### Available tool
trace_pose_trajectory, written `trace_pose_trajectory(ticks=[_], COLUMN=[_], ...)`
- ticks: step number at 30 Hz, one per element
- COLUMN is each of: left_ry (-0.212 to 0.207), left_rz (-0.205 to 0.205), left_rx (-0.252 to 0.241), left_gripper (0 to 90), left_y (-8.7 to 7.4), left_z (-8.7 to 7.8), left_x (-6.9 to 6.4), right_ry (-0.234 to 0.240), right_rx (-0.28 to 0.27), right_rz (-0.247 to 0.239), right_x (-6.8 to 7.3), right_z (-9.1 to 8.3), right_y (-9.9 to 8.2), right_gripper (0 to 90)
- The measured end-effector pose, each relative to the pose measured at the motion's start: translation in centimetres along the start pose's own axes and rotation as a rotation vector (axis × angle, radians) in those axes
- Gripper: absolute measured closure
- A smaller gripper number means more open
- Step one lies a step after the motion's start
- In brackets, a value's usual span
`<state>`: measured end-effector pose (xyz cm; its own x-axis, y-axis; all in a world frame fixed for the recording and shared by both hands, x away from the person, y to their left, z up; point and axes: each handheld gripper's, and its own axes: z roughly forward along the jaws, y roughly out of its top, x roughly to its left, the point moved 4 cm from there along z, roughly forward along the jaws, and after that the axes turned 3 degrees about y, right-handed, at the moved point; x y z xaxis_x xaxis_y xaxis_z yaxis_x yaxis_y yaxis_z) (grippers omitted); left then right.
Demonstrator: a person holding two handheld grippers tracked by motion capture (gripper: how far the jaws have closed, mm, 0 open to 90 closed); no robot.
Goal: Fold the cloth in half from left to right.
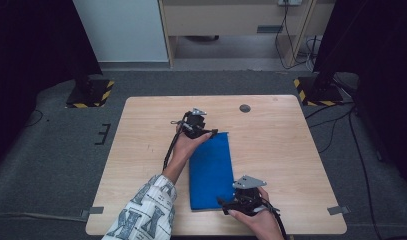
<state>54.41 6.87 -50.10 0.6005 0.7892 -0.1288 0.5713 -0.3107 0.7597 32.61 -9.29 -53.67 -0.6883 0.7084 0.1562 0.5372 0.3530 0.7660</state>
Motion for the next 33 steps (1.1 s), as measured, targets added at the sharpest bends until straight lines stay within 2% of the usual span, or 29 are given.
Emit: trace_pose_trajectory(ticks=[3,5,10,14,17,26,30,33], left_ry=[0.013,0.022,0.03,0.037,0.036,0.055,0.057,0.053], left_rz=[0.011,0.017,-0.001,0.0,0.005,0.016,0.012,0.028], left_rx=[0.0,0.003,0.003,-0.004,-0.005,0.038,0.036,0.032], left_gripper=[27.9,26.9,22.2,14.9,12.7,10.9,9.6,9.1], left_y=[-0.6,-0.8,-1.4,-2.2,-2.8,-4.8,-4.9,-4.9], left_z=[-0.8,-1.2,-2.1,-2.6,-2.9,-3.6,-3.9,-4.1], left_x=[0.3,0.6,1.2,1.4,1.4,1.6,1.6,1.5], right_ry=[0.006,0.009,0.013,0.018,0.017,0.008,-0.005,-0.013], right_rx=[-0.004,-0.004,-0.012,-0.021,-0.025,-0.016,-0.023,-0.021], right_rz=[0.011,0.0,-0.004,-0.006,-0.01,-0.02,-0.014,-0.028], right_x=[-0.3,-0.6,-1.5,-2.2,-2.8,-4.5,-5.6,-6.3], right_z=[0.0,0.1,0.6,0.9,1.0,2.1,2.3,2.5], right_y=[0.1,0.1,0.4,0.9,1.4,2.9,4.1,5.0], right_gripper=[10.0,8.8,7.7,8.7,8.9,9.5,10.8,11.5])
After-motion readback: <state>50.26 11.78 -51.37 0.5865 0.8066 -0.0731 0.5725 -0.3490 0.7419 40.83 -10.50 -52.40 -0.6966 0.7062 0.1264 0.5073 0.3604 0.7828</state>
